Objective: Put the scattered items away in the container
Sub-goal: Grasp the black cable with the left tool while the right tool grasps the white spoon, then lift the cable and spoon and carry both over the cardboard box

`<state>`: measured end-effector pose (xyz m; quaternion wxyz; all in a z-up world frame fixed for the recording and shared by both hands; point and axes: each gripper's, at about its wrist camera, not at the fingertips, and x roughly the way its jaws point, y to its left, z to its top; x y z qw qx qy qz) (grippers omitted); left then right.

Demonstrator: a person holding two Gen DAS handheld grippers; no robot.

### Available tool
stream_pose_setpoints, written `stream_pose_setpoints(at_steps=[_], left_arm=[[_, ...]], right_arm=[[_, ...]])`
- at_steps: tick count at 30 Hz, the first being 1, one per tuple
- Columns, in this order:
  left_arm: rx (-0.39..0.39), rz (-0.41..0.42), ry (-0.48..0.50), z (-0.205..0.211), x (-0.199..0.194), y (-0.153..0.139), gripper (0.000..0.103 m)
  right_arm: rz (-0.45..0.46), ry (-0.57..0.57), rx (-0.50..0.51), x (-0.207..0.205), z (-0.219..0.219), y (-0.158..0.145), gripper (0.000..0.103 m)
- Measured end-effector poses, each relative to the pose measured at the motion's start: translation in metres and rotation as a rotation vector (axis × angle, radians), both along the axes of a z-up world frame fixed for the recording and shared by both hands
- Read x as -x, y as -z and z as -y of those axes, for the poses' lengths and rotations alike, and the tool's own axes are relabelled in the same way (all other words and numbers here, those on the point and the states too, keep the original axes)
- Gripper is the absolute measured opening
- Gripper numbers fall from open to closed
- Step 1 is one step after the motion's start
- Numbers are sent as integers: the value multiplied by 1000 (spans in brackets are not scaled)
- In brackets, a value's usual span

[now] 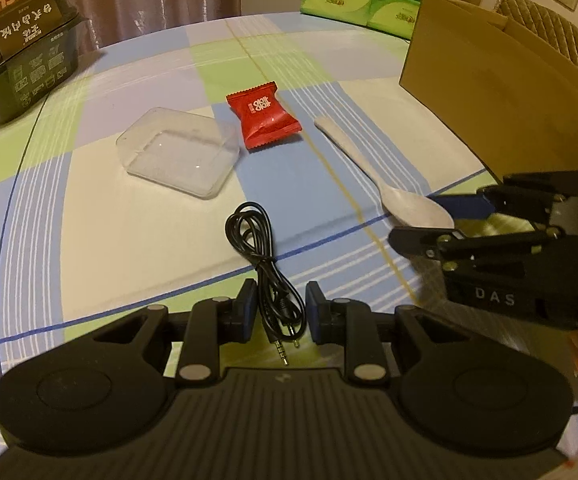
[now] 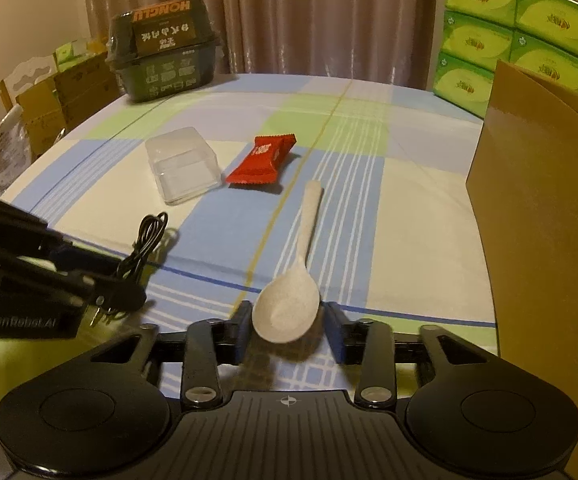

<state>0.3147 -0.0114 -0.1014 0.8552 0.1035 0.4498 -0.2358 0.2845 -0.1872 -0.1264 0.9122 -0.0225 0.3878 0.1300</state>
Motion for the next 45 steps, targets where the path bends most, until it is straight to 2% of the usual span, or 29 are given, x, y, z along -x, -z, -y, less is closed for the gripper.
stream_pose_setpoints(at_steps=[1,12,13,15,17,19,24,30,34,37,41,45], left_arm=[[-1,-1,2,0,0,0,21],[17,-11,-67,-3,-13,2,25],[15,-8,-69,-3,-14,3,25],[3,0,-62,-1,-13,3,26],[-1,-1,-60,-1,-10,2,20],[2,-9,-60,-2,-7,2,19],[3,-39,-19,-4,24,-3,19],[14,-82,18,-9,81,-6,19],[29,-103,9,-13,110,-8,20],[43,-93,-22,-16,121,-8,42],[52,-83,-64,-15,120,-8,43],[67,-79,-93,-15,111,-7,42]], right_arm=[[-1,3,-10,-1,0,0,49],[7,13,-4,-9,-3,1,49],[8,14,2,-9,-4,1,46],[15,12,23,-8,-4,0,31],[11,15,20,-7,-3,0,31],[8,16,23,-2,-1,-1,30],[-2,8,10,20,2,-9,30],[-27,4,-5,70,7,-18,30],[-26,2,8,107,6,-22,30],[-16,-15,38,125,0,-21,31],[8,-32,82,134,-5,-14,31],[8,-35,85,133,-4,-9,32]])
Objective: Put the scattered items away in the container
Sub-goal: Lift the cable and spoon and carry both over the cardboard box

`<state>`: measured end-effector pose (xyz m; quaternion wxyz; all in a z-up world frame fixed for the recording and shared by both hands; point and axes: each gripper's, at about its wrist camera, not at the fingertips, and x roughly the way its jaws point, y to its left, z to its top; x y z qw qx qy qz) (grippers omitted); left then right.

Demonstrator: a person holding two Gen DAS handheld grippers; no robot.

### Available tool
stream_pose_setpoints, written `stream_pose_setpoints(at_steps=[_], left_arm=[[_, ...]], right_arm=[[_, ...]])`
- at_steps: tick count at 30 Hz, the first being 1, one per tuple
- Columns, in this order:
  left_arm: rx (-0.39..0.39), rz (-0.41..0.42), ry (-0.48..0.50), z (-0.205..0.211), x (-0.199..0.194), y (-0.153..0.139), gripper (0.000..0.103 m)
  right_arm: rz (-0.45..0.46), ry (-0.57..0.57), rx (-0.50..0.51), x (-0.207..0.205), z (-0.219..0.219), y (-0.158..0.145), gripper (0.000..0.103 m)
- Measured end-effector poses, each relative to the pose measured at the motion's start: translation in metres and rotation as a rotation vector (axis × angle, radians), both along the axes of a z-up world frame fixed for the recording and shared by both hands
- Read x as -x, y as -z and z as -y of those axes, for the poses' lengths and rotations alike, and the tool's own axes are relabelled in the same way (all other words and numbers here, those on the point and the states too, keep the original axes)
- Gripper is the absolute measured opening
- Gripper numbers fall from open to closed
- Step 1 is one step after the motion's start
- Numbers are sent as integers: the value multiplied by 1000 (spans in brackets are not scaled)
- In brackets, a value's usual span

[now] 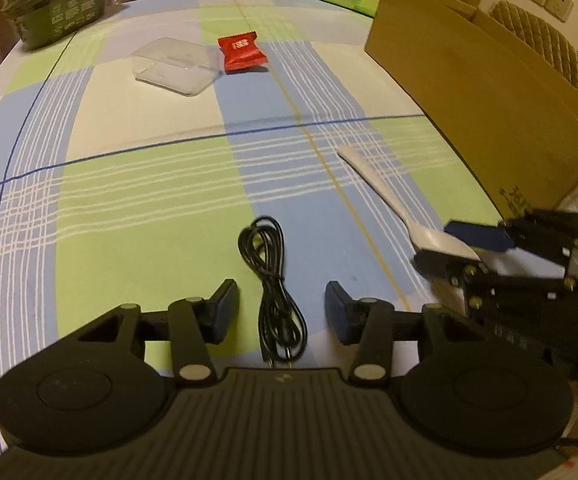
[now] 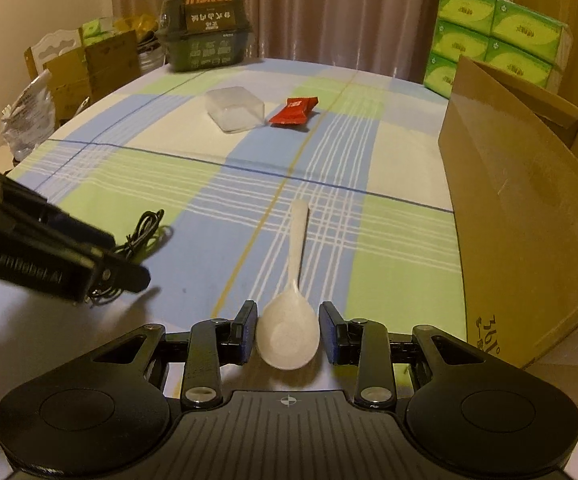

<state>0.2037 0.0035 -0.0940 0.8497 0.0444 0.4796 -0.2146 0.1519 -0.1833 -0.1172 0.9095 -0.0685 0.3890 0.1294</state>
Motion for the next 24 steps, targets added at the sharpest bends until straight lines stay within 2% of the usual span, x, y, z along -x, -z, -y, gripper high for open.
stream_pose_setpoints(at_steps=[3,5,7,14,16,24], left_arm=[[-16,7,-1,3,-6,0,39],[-44,22,9,6,-6,1,21],[-50,23,16,6,-6,1,12],[-54,22,20,2,8,0,12],[-47,17,13,0,12,0,12],[-25,6,1,-1,29,-5,12]], right_arm=[[1,-2,-6,-2,3,2,34],[8,-3,-5,-4,4,3,36],[9,-3,-8,-5,5,3,37],[11,5,14,0,2,3,37],[7,13,9,2,3,2,29],[36,28,0,19,6,-11,29]])
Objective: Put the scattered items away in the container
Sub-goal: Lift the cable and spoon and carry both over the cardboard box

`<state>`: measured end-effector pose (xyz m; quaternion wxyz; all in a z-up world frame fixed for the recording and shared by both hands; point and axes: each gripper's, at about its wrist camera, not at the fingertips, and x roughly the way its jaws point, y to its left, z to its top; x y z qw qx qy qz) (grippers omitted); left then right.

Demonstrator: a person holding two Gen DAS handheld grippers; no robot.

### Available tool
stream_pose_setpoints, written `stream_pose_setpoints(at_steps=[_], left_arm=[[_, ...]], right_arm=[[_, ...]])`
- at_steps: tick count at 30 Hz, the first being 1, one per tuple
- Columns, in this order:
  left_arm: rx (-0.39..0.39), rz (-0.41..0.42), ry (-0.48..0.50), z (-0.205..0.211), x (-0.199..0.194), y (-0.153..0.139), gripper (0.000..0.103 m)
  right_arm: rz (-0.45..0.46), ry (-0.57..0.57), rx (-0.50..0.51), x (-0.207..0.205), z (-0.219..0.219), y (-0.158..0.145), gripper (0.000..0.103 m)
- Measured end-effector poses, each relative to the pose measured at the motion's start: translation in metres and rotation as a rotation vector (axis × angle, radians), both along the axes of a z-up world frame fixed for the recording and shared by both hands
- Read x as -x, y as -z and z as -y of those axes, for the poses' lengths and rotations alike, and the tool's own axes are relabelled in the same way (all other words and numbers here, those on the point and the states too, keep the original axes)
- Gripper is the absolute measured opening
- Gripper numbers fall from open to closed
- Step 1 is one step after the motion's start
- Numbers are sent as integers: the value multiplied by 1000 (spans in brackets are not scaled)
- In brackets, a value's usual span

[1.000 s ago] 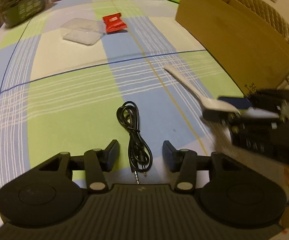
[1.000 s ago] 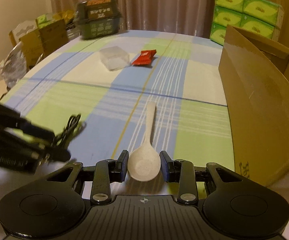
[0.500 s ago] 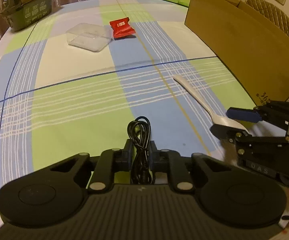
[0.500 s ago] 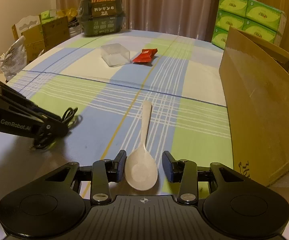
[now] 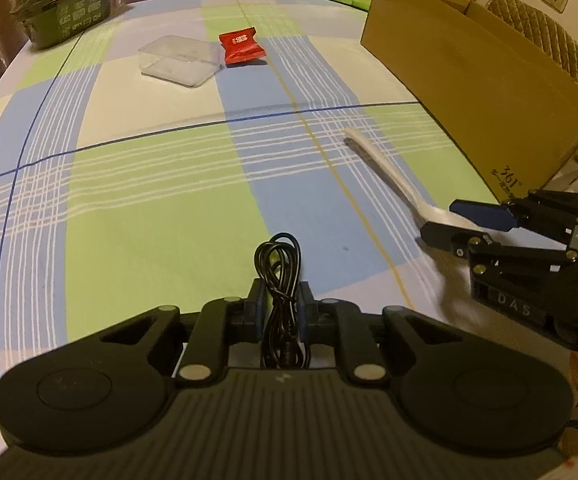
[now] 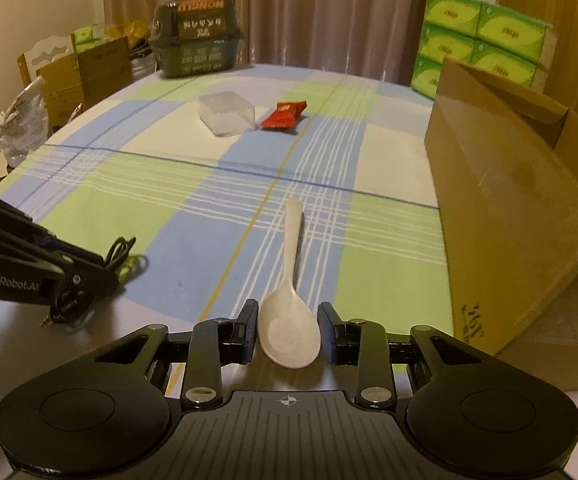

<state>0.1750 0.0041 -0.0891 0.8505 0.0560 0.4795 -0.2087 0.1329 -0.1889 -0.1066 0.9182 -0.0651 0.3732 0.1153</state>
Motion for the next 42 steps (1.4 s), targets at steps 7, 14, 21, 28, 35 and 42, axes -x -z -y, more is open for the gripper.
stream_pose_setpoints(at_steps=[7,14,21,28,35,42], left_arm=[[5,17,2,5,13,-14,12],[6,43,-1,7,29,-37,12],[7,76,5,11,44,-64,12],[23,125,33,28,50,-94,12],[72,166,102,71,45,-122,12],[120,201,183,130,33,-150,12]], right_arm=[[29,1,1,13,2,-19,29],[60,8,-10,34,4,-41,29],[117,19,-17,49,10,-70,29],[195,44,-16,57,25,-104,29],[258,108,5,57,61,-131,29],[295,180,36,51,106,-149,29]])
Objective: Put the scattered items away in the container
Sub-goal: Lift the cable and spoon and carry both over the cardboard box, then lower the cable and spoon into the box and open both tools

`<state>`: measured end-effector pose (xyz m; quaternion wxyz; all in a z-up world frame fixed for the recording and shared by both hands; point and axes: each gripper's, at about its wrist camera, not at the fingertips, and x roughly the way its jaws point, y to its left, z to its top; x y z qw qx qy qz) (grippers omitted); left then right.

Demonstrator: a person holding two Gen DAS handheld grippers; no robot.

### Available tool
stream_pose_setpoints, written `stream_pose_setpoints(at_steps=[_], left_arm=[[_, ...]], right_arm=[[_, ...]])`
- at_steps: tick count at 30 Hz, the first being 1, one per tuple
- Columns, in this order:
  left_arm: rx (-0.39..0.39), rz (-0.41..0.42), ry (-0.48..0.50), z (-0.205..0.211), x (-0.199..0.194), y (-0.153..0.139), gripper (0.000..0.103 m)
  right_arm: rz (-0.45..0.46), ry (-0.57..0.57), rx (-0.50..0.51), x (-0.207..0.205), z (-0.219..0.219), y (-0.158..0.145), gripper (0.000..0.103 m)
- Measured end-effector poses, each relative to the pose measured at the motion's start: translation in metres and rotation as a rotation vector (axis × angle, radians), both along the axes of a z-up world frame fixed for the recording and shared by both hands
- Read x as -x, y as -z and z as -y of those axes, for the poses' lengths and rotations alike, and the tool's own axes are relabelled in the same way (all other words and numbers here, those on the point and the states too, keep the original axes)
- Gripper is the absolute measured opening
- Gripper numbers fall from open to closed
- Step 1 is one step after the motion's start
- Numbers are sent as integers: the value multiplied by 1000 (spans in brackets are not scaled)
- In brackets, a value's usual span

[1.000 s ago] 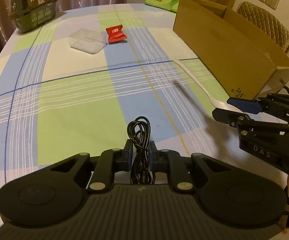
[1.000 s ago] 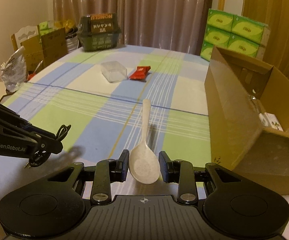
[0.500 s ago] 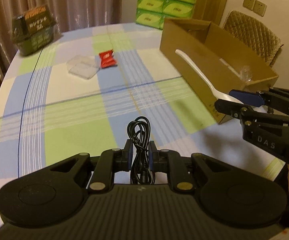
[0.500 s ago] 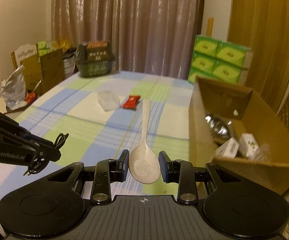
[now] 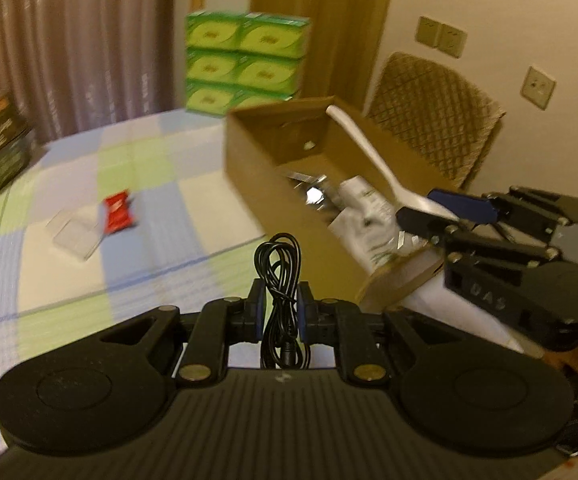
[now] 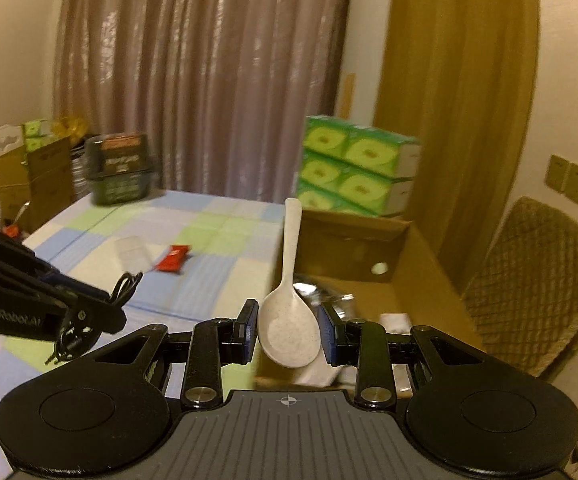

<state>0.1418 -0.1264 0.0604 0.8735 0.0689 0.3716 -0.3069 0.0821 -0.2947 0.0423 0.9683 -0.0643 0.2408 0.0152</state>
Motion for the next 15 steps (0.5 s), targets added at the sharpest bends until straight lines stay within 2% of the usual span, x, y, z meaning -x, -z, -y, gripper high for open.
stream_pose_setpoints(at_steps=[7,15], left_arm=[[33,5,64,52,-16,-14,12],[40,-15,96,94,-35,-8,12]], right_arm=[[-3,51,-11,-12,41,-4,29],[-14,78,-18,-22,69,2,29]])
